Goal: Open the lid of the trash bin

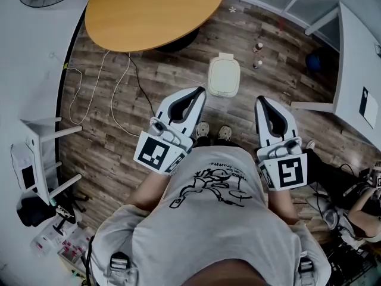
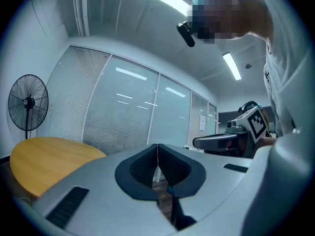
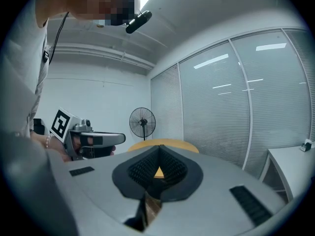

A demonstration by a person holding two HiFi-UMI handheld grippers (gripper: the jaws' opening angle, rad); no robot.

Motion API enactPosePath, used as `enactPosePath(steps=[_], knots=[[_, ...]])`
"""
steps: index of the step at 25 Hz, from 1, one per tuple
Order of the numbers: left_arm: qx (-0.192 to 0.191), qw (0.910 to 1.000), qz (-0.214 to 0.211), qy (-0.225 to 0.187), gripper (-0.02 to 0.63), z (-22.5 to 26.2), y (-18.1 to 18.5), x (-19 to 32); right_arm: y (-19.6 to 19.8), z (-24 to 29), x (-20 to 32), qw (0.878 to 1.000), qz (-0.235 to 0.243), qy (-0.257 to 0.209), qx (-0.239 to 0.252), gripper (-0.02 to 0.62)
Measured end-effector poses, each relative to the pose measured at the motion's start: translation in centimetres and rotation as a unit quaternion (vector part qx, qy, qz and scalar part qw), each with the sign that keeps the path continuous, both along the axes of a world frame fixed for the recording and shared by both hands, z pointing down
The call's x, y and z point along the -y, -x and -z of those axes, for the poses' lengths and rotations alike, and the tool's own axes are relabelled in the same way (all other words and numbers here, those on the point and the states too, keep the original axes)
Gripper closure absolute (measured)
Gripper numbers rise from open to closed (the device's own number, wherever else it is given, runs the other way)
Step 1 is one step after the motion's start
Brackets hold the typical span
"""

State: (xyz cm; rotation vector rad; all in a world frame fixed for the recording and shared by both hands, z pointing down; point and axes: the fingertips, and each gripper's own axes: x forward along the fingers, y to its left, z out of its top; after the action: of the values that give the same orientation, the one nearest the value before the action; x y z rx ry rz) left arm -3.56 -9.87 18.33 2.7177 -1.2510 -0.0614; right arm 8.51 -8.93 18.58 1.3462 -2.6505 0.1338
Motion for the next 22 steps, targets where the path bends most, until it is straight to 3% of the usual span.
enactPosePath(steps=[17,22], knots=[[-0.001,0.9992,-0.013,0.038,0.584,-3.8,0.6,-0.6,1.7,-4.0,-0.6,0.998,0.040,0.046,-0.020,0.591],[0.002,0.9987,-0.016,0.048,0.584,-5.4,1.0,-0.7,2.5,-5.2,-0.6,0.998,0.029,0.061,-0.012,0.591]])
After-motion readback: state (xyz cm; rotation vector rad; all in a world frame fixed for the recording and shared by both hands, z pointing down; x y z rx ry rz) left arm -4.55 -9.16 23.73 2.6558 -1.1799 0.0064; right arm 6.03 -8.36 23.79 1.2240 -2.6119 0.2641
